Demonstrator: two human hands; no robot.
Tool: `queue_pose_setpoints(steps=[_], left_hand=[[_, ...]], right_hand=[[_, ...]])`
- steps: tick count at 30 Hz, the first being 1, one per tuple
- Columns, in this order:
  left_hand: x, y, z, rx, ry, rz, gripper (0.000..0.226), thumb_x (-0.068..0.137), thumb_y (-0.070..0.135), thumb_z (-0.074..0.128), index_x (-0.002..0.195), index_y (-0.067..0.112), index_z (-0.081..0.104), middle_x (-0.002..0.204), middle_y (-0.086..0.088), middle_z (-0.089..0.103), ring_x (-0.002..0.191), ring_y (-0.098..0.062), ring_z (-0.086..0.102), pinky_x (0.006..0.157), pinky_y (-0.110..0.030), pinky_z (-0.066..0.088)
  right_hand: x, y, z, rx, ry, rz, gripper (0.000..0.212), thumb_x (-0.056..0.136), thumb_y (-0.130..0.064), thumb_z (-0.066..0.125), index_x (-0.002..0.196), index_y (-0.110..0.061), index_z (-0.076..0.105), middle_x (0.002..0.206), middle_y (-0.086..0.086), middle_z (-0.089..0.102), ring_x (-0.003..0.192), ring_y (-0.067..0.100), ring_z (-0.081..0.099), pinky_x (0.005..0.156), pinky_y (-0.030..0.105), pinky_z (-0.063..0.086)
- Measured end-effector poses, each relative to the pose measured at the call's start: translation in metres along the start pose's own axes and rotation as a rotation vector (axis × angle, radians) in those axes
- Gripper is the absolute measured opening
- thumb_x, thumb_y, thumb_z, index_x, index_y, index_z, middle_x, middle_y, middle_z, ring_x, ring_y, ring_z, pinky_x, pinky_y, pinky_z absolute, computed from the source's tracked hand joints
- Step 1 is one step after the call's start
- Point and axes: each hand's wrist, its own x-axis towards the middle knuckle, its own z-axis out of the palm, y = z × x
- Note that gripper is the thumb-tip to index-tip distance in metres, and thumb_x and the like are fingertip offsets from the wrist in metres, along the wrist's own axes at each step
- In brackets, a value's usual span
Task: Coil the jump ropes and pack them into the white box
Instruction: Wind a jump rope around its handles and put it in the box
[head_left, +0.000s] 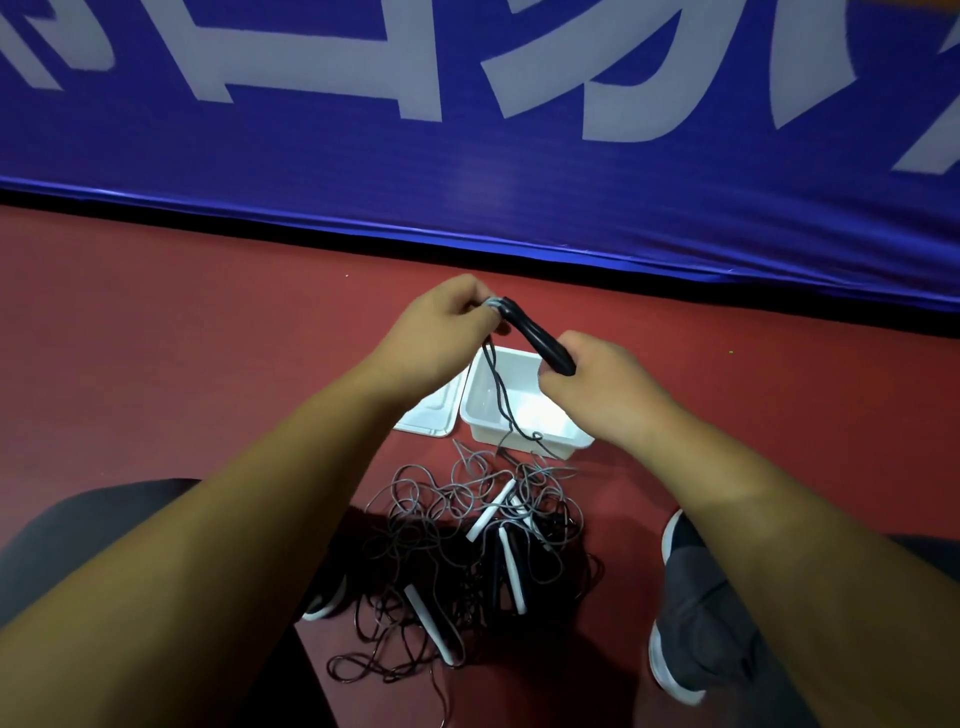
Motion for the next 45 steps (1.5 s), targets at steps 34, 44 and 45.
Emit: queue_pose_setpoints(steps=[34,44,45], left_hand=[[0.005,0.022,-0.027,-0.556,-0.201,-0.095,0.015,0.100,0.013,0.069,0.109,0.002,0.072,0.089,-0.004,0.074,0.080,-0.013,0.073,0.070,-0.022,0.060],[0.006,0.022,-0.017,-0.665,-0.236,-0.155,0.024,0.104,0.018,0.063,0.116,-0.003,0.067,0.096,-0.010,0.077,0.083,-0.012,0.075,0.076,-0.022,0.062],[0.006,0.022,-0.016,-0.659,-0.237,-0.148,0.025,0.104,0.018,0.063,0.117,-0.003,0.065,0.098,-0.011,0.078,0.085,-0.013,0.075,0.077,-0.022,0.062]], right_hand=[[-0.001,-0.008,-0.012,0.537,-0.212,-0.075,0.051,0.077,-0.053,0.089,0.119,-0.039,0.063,0.085,-0.004,0.055,0.057,0.009,0.045,0.050,0.029,0.037],[0.001,-0.015,0.004,0.432,-0.029,-0.057,0.045,0.080,-0.045,0.088,0.117,-0.029,0.070,0.099,-0.006,0.075,0.087,0.013,0.070,0.084,0.036,0.056],[0.001,-0.015,0.004,0.438,-0.023,-0.056,0.036,0.084,-0.036,0.086,0.115,-0.024,0.071,0.092,-0.004,0.072,0.080,0.014,0.067,0.077,0.036,0.054]])
